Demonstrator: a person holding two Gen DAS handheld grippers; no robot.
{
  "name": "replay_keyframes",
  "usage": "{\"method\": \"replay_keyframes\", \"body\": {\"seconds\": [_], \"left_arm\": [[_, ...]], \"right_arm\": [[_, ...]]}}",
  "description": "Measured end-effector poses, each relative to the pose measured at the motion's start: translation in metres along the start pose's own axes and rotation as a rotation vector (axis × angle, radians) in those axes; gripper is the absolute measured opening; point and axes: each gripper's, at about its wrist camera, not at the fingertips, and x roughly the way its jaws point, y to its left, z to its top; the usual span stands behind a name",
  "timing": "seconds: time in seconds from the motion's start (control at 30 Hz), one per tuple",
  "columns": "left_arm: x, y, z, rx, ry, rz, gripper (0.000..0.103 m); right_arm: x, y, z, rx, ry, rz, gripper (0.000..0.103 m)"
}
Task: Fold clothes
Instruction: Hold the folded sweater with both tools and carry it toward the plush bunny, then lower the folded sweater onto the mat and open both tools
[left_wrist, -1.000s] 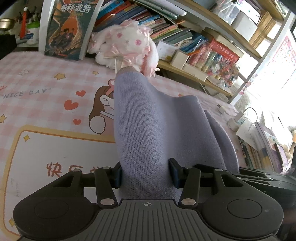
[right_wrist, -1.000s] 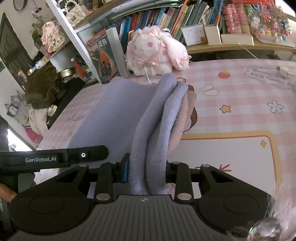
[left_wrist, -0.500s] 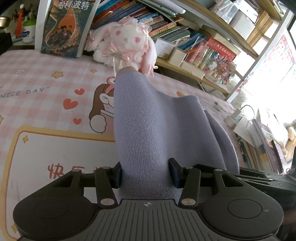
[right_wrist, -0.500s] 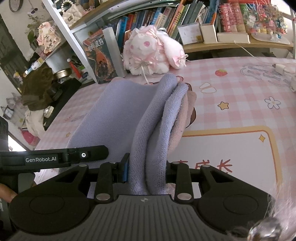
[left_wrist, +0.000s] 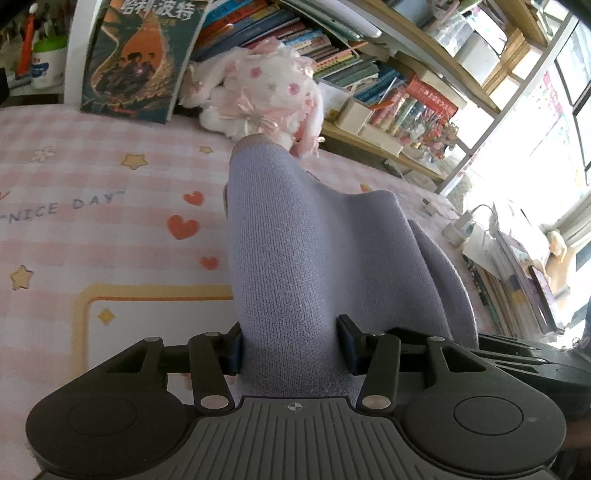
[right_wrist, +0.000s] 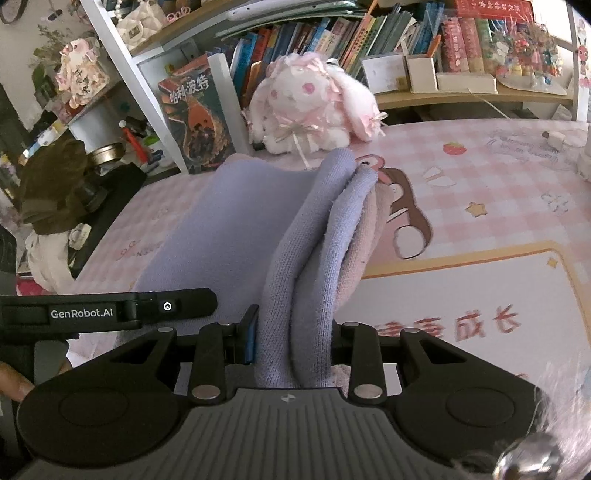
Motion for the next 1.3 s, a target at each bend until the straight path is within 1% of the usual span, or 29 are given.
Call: {"method": "replay_keyframes", "body": {"seconds": [0.17,0.33,0.43,0.57,0.73,0.87,1.03,1.17,1.3], "left_arm": [[-0.012,0.033,0.007,0.014,0.000,-0.013,0.048],[-0.021,0.068,0.016,0.000,-0.007,-0.009,0.048],[-0.023,0.088,0.024,-0.017,-0.013,-0.007,0.048],[-0.016,0.110,0.039,-0.044,-0.026,-0.006,0.048],[0.003,0.128,0.061,-0.063,-0.035,0.004,0.048],[0.023,0.137,0.082,-0.068,-0.034,0.014,0.048],[0.050,0.145,0.102,-0.070,-0.030,0.032,0.048],[0.068,0.150,0.114,-0.070,-0.032,0.049,0.048],[0.075,0.160,0.124,-0.100,-0.035,0.041,0.053]], "right_arm": [[0.014,0.034,-0.001,0.001,-0.008,-0.022,0.029],[0.037,0.064,0.001,0.000,-0.011,-0.015,0.029],[0.053,0.079,0.007,-0.014,-0.011,-0.003,0.029],[0.075,0.092,0.020,-0.040,-0.011,0.009,0.029],[0.107,0.095,0.043,-0.066,-0.010,0.016,0.029],[0.133,0.090,0.062,-0.071,-0.009,0.018,0.029],[0.162,0.078,0.084,-0.061,-0.001,0.023,0.029],[0.184,0.066,0.095,-0.056,0.001,0.034,0.029],[0.199,0.050,0.101,-0.021,-0.022,0.064,0.032]]}}
